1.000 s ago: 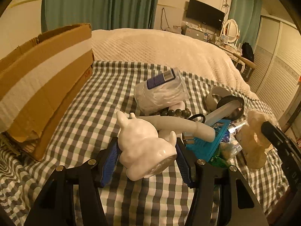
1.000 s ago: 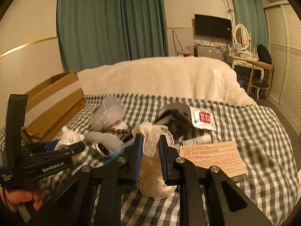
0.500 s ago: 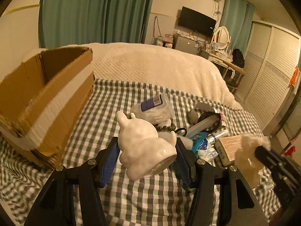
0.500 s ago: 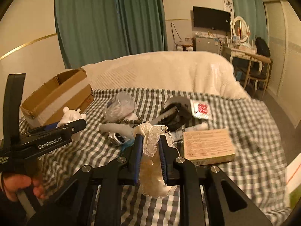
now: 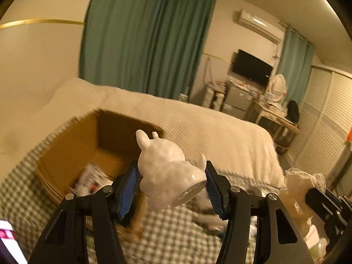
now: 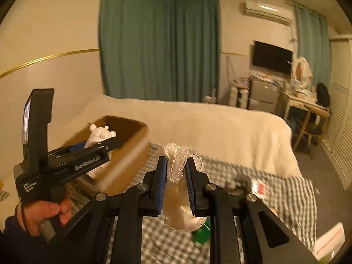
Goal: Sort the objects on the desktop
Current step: 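Carry both items over the cardboard box and release them inside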
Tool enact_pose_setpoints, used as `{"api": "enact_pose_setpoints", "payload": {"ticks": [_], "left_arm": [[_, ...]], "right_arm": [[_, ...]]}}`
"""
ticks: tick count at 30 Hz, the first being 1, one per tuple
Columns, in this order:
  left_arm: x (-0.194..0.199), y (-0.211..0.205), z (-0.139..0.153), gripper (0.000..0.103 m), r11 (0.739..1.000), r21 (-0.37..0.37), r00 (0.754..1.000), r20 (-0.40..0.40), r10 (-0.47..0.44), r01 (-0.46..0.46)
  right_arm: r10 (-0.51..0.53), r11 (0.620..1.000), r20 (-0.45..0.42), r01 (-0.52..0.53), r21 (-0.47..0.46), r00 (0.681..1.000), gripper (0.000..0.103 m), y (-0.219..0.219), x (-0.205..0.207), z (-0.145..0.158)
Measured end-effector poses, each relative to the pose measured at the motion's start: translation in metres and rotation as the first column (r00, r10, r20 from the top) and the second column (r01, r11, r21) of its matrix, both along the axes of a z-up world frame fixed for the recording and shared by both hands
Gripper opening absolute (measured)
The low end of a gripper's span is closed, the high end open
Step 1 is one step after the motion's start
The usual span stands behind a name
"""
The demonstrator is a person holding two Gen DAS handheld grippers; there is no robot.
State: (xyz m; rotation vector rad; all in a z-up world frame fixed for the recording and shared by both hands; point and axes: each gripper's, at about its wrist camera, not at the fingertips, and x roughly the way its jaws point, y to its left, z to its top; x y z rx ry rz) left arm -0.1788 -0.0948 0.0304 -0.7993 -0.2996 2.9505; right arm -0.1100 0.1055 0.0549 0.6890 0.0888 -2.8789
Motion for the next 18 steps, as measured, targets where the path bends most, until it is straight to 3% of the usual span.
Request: {"api": "enact_pose_setpoints", "payload": {"ticks": [5,10,18], "left_arm": [[-0.025,-0.046,0.002,0.059,0.997,-0.032,0.997,-0.001,0.072,-0.072],[-0.048,-0.091,-0.024,0.059,0.986,-0.005,0.985,0.033,0.168,-0.168],[-0.075,-0.119,-0.069,0.059,0.974,-0.031,0.97,0.088,0.226,-0.224]], "right_arm": [[0.099,0.994,0.005,-0.099,-0.05,0.995,0.017,-0.05,-0.043,0.01],[0.191,0.977,0.018,-0.188,-0.098,0.981,0.017,-0.098,-0.091,0.008],[0.268,0.958,0.054,-0.261,-0.116,0.962,0.017,-0.166,-0.164,-0.03]]}}
